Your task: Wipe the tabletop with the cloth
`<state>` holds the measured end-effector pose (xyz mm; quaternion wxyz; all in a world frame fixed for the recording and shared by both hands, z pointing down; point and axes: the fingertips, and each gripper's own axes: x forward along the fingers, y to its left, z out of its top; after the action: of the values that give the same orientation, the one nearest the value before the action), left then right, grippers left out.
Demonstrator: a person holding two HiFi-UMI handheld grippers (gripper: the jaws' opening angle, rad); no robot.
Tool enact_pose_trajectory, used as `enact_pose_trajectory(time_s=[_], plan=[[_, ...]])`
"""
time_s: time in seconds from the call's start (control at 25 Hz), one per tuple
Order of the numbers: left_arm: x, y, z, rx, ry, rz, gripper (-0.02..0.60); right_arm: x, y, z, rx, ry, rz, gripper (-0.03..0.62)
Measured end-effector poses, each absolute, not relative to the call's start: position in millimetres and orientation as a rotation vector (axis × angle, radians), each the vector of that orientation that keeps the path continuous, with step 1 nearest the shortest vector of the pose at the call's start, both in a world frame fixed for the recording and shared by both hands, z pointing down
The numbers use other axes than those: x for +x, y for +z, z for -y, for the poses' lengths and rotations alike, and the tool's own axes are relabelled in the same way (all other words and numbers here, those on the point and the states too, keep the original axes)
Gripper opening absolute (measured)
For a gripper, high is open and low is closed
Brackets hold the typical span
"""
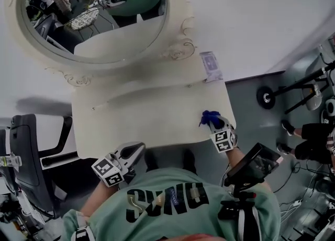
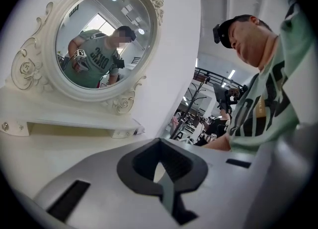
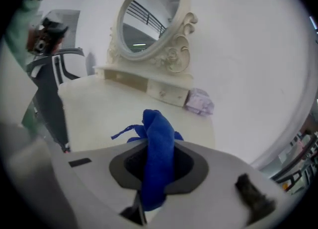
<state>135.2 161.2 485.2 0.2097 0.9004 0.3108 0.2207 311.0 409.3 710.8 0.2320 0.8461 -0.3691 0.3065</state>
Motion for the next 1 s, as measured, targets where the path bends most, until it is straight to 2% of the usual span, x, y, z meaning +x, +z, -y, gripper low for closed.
enact_pose_trajectory(time_s=[0.12, 0.24, 0.44, 0.56, 0.76, 0.88, 1.0], plan=[[129, 488, -161, 2.513, 0.632, -0.842, 0.006, 406, 704, -396, 2.371, 0.782, 0.898, 0.062], [124, 487, -159, 2.525, 0.637, -0.817, 0.006, 464, 725, -393, 2.347, 0.863, 0.807, 0.063], [113, 490, -150, 2.535, 0.653, -0.768, 0.006, 483, 742, -390, 2.278, 0.895, 0.757, 0.061], [114, 491, -150, 2.533, 0.642, -0.779, 0.006, 440, 741, -400, 2.227, 0.877, 0.816, 0.061], [126, 485, -162, 2.516, 0.614, -0.857, 0.006, 287, 741, -453, 2.145, 0.897, 0.95, 0.061], [134, 483, -173, 2.505, 0.609, -0.906, 0.006, 210, 753, -487, 2.102, 1.036, 0.967, 0.061], [139, 480, -181, 2.502, 0.616, -0.937, 0.006, 187, 763, -517, 2.165, 1.107, 0.913, 0.061]])
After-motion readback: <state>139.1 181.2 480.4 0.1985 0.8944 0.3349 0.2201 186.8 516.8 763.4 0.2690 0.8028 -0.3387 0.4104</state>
